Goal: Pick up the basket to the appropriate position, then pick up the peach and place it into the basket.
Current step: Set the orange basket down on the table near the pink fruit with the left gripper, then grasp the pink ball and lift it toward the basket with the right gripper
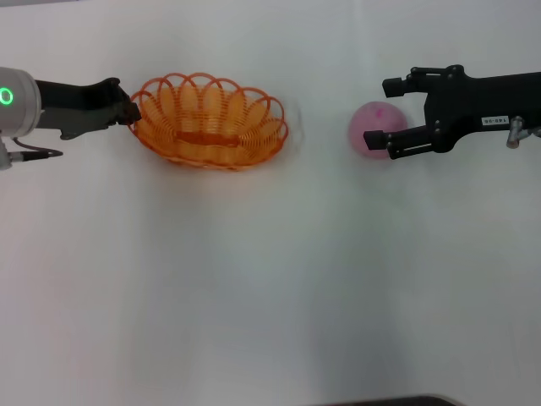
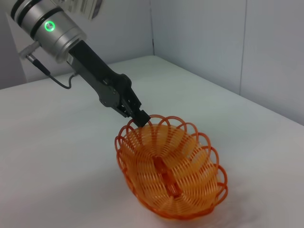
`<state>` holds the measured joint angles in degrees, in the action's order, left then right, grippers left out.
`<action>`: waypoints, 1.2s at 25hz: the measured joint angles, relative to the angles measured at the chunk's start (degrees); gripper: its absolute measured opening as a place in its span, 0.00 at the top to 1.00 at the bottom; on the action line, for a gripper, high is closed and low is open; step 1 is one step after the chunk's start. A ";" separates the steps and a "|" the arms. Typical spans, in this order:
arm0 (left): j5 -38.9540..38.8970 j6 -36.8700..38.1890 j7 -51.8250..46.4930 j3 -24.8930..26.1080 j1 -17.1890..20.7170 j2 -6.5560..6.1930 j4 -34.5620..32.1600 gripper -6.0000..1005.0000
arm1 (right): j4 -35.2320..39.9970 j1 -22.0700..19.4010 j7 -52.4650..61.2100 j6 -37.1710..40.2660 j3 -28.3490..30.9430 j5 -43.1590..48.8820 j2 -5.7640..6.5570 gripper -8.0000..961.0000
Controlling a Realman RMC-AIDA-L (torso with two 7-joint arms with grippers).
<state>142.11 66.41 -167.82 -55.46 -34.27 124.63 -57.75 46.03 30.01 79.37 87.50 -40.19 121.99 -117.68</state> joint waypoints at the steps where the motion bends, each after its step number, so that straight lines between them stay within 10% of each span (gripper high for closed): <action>1: 0.00 0.12 0.00 0.00 0.08 0.00 -0.10 0.95 | 0.03 0.03 0.02 0.05 -0.06 0.00 0.00 0.02; 7: 0.00 2.07 -0.04 0.40 1.06 -0.12 -1.45 0.89 | 0.04 0.05 0.21 0.05 -0.51 0.00 -0.04 0.02; 21: -1.00 3.52 1.89 1.15 3.06 -0.26 -3.64 0.43 | -0.06 -0.29 0.56 0.35 -0.50 0.00 -0.65 0.02; 30: -15.54 7.94 30.23 7.32 6.29 -0.47 -5.00 0.19 | -0.12 -0.26 1.13 0.56 -0.30 -0.31 -1.27 0.02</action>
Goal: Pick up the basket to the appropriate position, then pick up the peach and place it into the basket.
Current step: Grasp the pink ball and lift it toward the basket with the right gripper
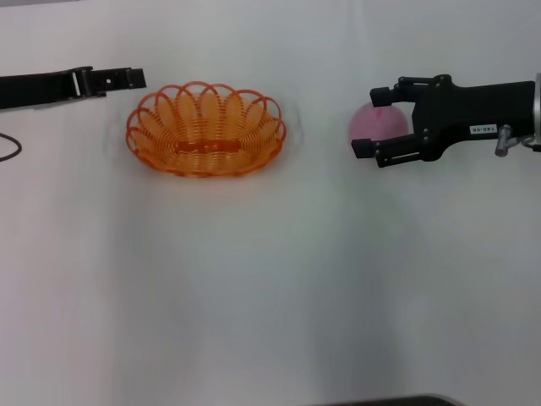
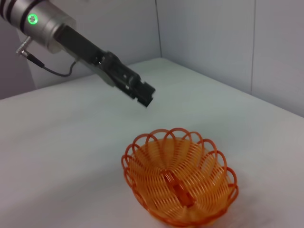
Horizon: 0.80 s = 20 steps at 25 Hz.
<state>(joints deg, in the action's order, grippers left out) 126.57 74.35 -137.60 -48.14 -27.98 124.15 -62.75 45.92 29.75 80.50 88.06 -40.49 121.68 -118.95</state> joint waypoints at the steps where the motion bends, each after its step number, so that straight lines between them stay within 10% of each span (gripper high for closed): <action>1: -1.90 1.62 5.12 1.31 0.26 -0.03 0.25 0.19 | -0.04 0.01 0.00 0.14 0.09 -0.16 -0.10 0.02; 20: -12.64 24.72 49.70 14.64 1.68 -0.87 4.44 0.20 | -3.60 -0.79 4.17 3.68 1.27 -7.07 -0.21 0.02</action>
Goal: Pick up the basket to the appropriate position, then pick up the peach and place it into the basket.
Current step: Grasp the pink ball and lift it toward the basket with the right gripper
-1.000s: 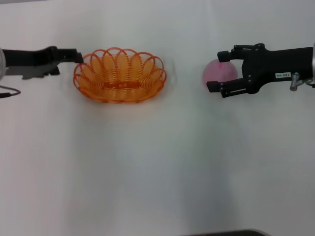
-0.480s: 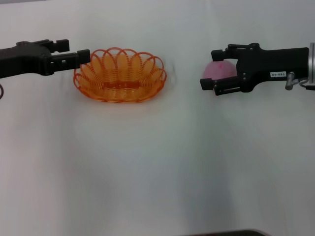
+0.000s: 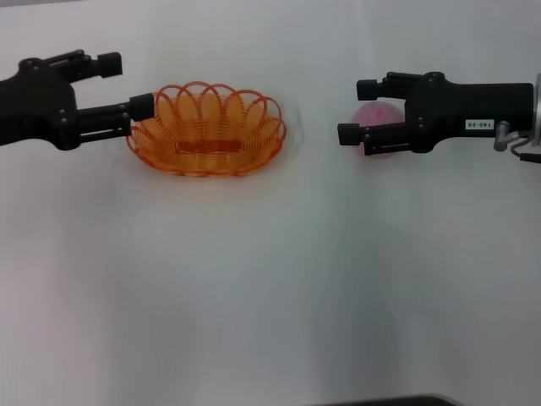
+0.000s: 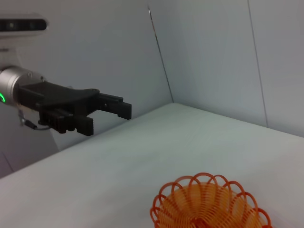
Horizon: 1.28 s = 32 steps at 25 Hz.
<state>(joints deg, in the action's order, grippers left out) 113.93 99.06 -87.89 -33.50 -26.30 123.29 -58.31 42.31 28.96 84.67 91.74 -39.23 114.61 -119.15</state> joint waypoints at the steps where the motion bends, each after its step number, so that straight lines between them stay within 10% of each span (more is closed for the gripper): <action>1: -0.25 0.68 1.16 0.76 0.00 -0.03 0.02 0.20 | -0.02 -0.02 0.32 0.13 0.06 -0.07 -0.06 0.02; 32: 5.08 -3.23 18.99 5.91 7.41 0.51 12.47 0.21 | -2.33 -0.02 0.94 1.68 0.69 -0.69 -0.24 0.02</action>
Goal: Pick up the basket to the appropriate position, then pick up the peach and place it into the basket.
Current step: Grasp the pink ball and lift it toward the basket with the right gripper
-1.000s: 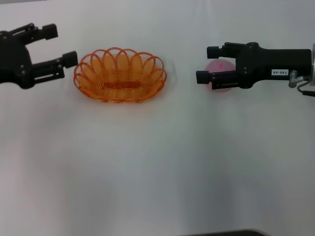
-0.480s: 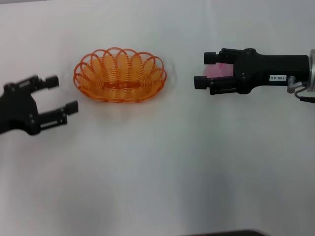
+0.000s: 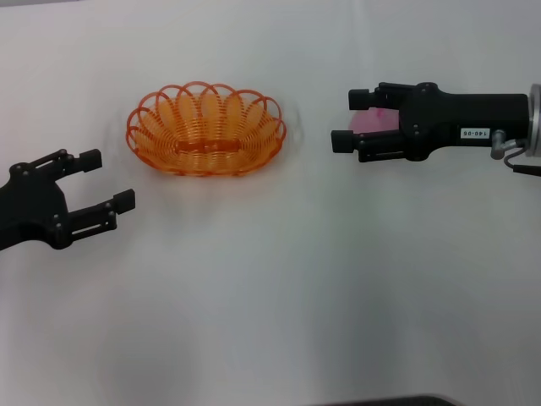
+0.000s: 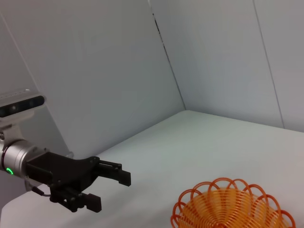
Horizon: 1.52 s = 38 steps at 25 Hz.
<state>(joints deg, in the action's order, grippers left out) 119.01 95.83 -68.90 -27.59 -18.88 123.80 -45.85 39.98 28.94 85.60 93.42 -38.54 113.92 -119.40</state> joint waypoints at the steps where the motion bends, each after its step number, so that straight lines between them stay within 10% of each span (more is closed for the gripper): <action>1: 0.00 0.22 -0.01 0.13 0.05 -0.03 -0.08 0.21 | 0.00 0.07 0.00 0.00 -0.02 0.00 0.03 0.02; 22: -0.19 2.69 -0.54 1.74 0.99 -0.14 -1.12 0.21 | 10.42 0.25 6.12 6.54 4.91 -0.10 4.17 0.02; 38: -0.70 2.16 -0.53 1.75 -0.05 -0.14 -0.82 0.21 | 10.56 -0.46 6.05 2.99 7.87 0.58 4.13 0.02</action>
<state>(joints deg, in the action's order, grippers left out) 118.31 97.99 -69.43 -25.84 -18.93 123.66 -46.67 50.54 28.48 91.66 96.41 -30.67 114.50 -115.27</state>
